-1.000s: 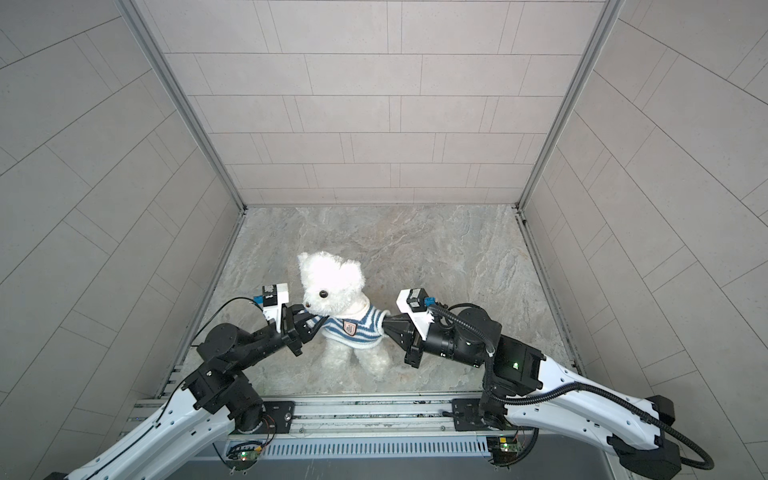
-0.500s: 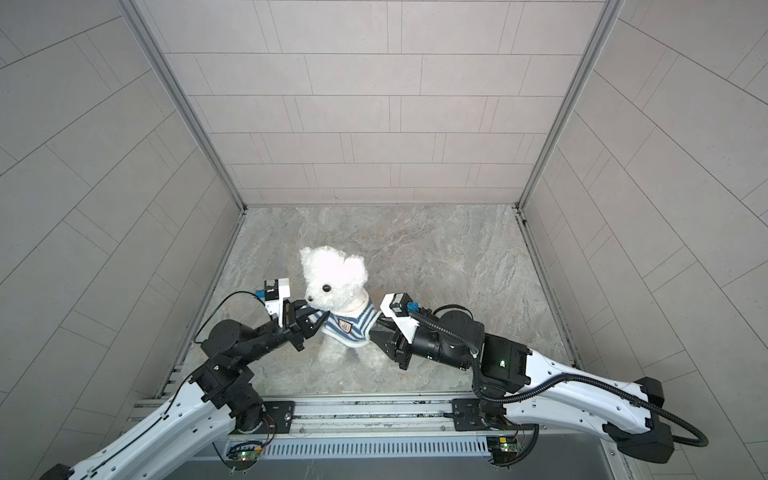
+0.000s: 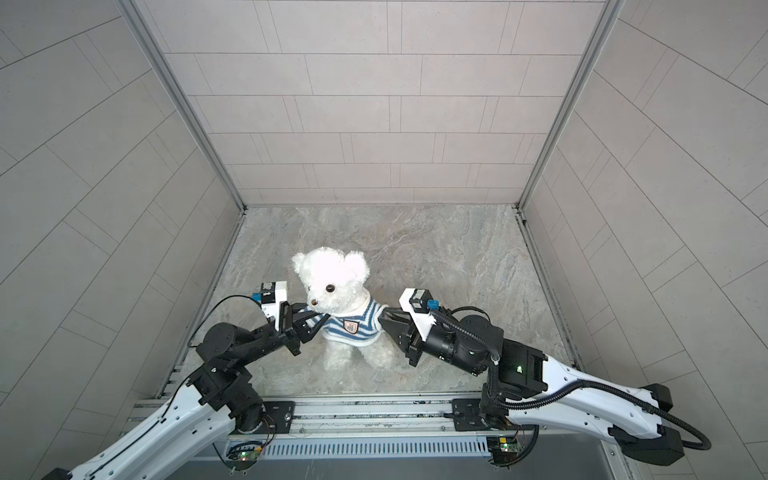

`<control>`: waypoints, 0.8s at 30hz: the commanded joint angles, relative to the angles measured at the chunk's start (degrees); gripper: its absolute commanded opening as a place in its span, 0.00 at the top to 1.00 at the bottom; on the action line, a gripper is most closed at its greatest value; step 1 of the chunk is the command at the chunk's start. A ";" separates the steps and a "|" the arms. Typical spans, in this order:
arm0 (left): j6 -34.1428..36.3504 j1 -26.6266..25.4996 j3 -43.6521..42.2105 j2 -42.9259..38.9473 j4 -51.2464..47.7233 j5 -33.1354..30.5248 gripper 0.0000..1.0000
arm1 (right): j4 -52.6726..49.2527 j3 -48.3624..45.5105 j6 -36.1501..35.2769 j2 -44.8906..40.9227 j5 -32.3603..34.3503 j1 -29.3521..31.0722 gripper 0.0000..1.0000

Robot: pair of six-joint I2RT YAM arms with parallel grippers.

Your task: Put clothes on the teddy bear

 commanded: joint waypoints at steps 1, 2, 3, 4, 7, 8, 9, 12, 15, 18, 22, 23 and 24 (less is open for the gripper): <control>-0.71 0.36 0.33 -0.26 4.26 1.39 1.00 | -0.96 1.24 0.24 1.78 0.63 0.35 0.74; -0.75 0.39 0.24 -0.26 4.42 1.40 1.00 | -1.13 1.42 0.25 2.17 0.66 0.35 0.74; -0.82 0.37 0.24 -0.24 4.43 1.40 1.00 | -1.24 1.59 0.35 2.55 0.61 0.35 0.73; -0.89 0.38 0.19 -0.28 4.53 1.48 1.00 | -1.22 1.67 0.42 2.80 0.50 0.35 0.72; -1.07 0.36 0.15 -0.17 4.84 1.68 1.00 | -0.59 1.51 0.76 3.16 -0.05 0.34 0.66; -1.18 0.41 0.15 -0.17 4.99 1.66 1.00 | -0.28 1.45 0.97 3.26 -0.37 0.35 0.64; -1.16 0.36 0.16 -0.22 5.06 1.68 1.00 | 0.06 1.42 1.03 3.48 -0.60 0.34 0.61; -1.55 0.36 0.00 -0.17 5.59 1.68 1.00 | 0.70 1.42 1.37 4.40 -1.09 0.35 0.59; -2.00 0.42 -0.20 -0.44 6.20 1.87 1.00 | 1.47 0.95 1.75 4.58 -0.93 0.35 0.62; -2.50 0.36 -0.36 -0.71 6.80 1.92 1.00 | 2.52 0.55 2.16 4.67 -1.82 0.35 0.61; -3.33 0.36 -0.63 -0.76 8.09 2.11 1.00 | 3.68 0.53 2.51 5.11 -3.48 0.35 0.61; -3.48 0.36 -0.69 -0.70 8.34 2.14 1.00 | 3.77 0.62 2.55 5.26 -4.14 0.35 0.64; -3.66 0.38 -0.79 -0.75 8.63 2.16 1.00 | 3.86 0.66 2.52 5.45 -5.00 0.33 0.66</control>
